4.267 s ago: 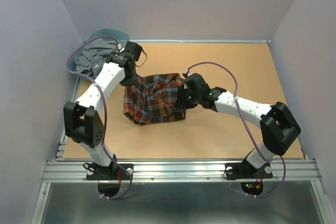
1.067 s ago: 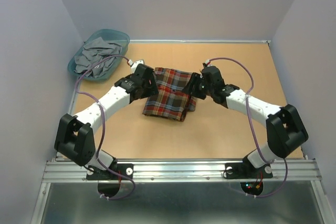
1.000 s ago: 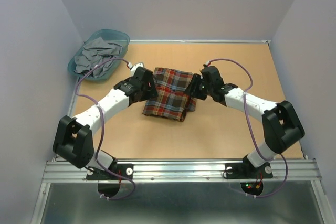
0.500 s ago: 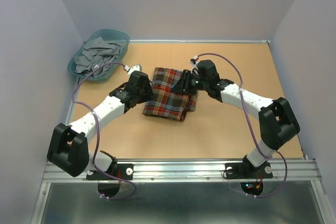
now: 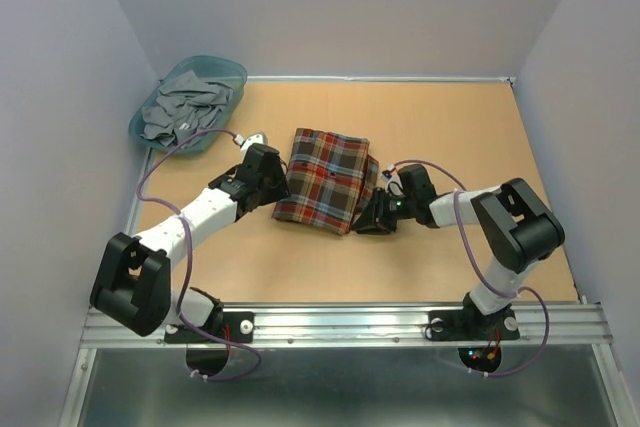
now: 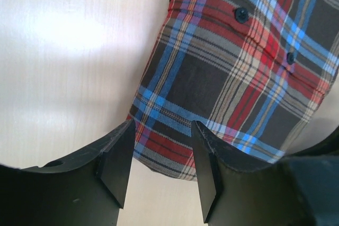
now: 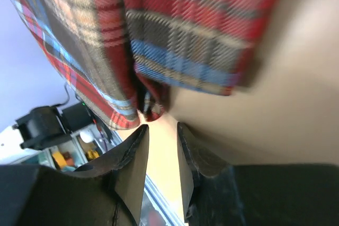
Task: Fold and stack the long sleeve shirts
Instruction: Fold the shirt
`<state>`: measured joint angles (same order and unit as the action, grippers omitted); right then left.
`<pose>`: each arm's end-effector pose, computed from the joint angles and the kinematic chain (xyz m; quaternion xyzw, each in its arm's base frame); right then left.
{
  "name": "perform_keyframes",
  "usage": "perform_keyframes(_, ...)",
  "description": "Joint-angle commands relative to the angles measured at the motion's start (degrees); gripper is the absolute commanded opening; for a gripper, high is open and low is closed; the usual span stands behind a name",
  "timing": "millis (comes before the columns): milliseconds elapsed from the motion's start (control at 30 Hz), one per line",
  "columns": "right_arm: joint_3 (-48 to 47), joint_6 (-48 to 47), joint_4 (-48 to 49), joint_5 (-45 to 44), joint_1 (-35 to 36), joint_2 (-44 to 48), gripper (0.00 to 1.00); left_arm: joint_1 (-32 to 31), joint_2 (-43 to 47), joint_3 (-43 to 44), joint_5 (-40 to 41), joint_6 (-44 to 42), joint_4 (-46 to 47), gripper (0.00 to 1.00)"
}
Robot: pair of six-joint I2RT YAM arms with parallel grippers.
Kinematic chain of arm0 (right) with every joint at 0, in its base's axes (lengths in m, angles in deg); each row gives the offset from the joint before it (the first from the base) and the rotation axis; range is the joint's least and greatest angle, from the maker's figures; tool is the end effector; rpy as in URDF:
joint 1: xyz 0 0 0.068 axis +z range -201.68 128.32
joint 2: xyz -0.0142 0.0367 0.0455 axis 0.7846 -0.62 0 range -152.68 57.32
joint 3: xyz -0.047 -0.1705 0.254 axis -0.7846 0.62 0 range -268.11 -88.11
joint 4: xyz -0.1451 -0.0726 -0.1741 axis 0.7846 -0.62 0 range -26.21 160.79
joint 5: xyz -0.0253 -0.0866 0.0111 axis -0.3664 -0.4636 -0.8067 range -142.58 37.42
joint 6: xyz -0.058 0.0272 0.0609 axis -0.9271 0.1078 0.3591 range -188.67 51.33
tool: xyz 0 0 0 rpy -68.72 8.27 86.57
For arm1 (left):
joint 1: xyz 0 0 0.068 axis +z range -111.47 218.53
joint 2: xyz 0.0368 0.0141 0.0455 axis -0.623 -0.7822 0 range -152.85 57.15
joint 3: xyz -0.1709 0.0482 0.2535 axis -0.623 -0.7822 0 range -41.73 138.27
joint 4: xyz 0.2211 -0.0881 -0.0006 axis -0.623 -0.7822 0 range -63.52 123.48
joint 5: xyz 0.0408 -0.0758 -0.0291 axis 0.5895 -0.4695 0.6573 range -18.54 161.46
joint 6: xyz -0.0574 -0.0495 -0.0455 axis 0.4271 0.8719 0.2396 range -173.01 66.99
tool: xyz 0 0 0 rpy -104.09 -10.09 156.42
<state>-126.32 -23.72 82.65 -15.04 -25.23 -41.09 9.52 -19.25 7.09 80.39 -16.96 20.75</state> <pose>0.2616 0.1837 0.1492 0.0293 0.8918 0.4407 0.0978 0.2572 -0.1285 0.2602 -0.0882 0.9010 -0.1657 0.3912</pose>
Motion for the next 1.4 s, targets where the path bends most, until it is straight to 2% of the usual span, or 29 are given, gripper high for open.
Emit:
perform_keyframes(0, 2.36, -2.76, 6.16, 0.87, -2.72, -0.11, 0.34, 0.19, 1.78, -1.27, -0.40, 0.33, 1.57, 0.57)
perform_keyframes(133, 0.35, -4.08, 4.94, 2.01, -2.99, 3.38, 0.34, 0.10, 2.22, -1.62, -2.94, -0.02, 2.80, 0.54)
perform_keyframes(300, -4.23, -5.66, -2.18, -0.09, -2.99, 10.77, 0.38, 0.19, 2.22, -3.20, -4.62, 0.16, 5.79, 0.51)
perform_keyframes(433, -7.13, -5.23, -6.49, -7.81, -3.08, 15.00, 0.50, 0.01, 3.18, -3.99, -4.62, 0.16, 6.05, 0.51)
perform_keyframes(500, -8.45, -4.78, -8.25, -11.94, -3.34, 15.62, 0.52, -0.34, 4.94, -4.52, -4.62, 0.16, 6.84, 0.51)
perform_keyframes(533, -8.98, -4.35, -8.51, -14.23, -3.78, 15.27, 0.53, -0.86, 5.55, -4.61, -4.62, 0.16, 7.28, 0.51)
perform_keyframes(633, -12.39, -3.29, -9.04, -13.82, -7.11, 11.86, 0.53, -4.98, 6.70, -4.35, -4.62, 0.16, 8.69, 0.51)
perform_keyframes(667, -13.19, -3.20, -9.22, -13.98, -7.47, 10.97, 0.53, -8.91, 6.62, -3.56, -4.62, 0.16, 9.04, 0.51)
perform_keyframes(767, -16.26, -2.76, -9.57, -14.86, -8.70, 8.07, 0.53, -16.22, 4.43, -1.11, -4.62, 0.16, 9.22, 0.51)
perform_keyframes(1000, -22.77, -2.15, -9.75, -14.34, -10.37, 0.95, 0.51, -24.32, -9.35, 9.25, -4.62, 0.16, 7.28, 0.51)
perform_keyframes(1267, -22.26, -1.09, -9.75, -17.15, -10.64, -1.70, 0.41, -25.21, -23.08, 23.94, -4.62, 0.16, 2.98, 0.51)
perform_keyframes(1300, -21.47, -0.83, -9.75, -17.15, -10.72, -1.96, 0.40, -25.21, -25.35, 26.83, 22.09, -12.20, 1.41, 0.46)
perform_keyframes(1333, -20.94, -0.65, -9.75, -17.15, -10.90, -2.05, 0.40, -25.30, -26.33, 28.16, 23.14, -12.15, 0.61, 0.63)
perform_keyframes(1367, -20.59, -0.56, -9.66, -17.24, -10.90, -2.14, 0.40, -25.21, -27.21, 30.35, 23.85, -12.06, -0.62, 0.63)
